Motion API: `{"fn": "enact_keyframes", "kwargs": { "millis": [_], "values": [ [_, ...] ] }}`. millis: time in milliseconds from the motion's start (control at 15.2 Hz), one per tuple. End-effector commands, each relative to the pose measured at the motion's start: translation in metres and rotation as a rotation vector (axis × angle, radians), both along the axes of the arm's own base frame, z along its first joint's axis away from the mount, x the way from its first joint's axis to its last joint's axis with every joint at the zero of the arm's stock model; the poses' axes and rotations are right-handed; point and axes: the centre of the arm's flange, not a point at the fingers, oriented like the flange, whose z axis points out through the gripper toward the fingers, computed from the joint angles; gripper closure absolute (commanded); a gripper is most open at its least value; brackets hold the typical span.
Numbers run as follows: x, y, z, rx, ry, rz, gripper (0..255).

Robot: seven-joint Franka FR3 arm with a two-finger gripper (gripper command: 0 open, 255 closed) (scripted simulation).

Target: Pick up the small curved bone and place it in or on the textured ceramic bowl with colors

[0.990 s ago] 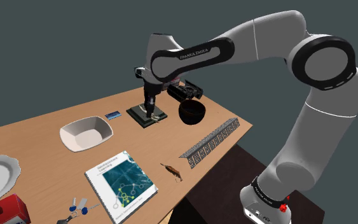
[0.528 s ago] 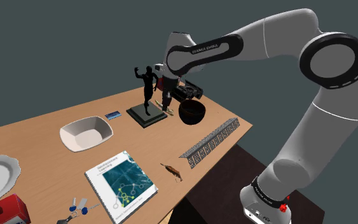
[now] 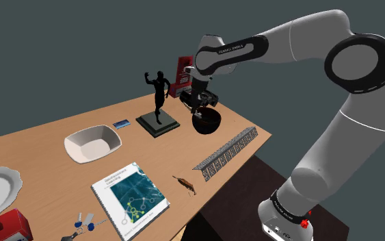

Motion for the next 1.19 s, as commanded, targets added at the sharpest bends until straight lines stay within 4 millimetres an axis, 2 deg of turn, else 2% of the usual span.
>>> {"fn": "enact_keyframes", "kwargs": {
  "millis": [0, 462, 528, 1122],
  "values": [
    [0.001, -0.03, 0.001, 0.0, 0.0, 0.001, 255],
    [0.003, -0.122, 0.003, 0.0, 0.0, 0.001, 255],
    [0.003, -0.144, 0.004, 0.0, 0.0, 0.001, 255],
    [0.003, -0.144, -0.044, 0.0, 0.0, 0.001, 255]
  ]
}}
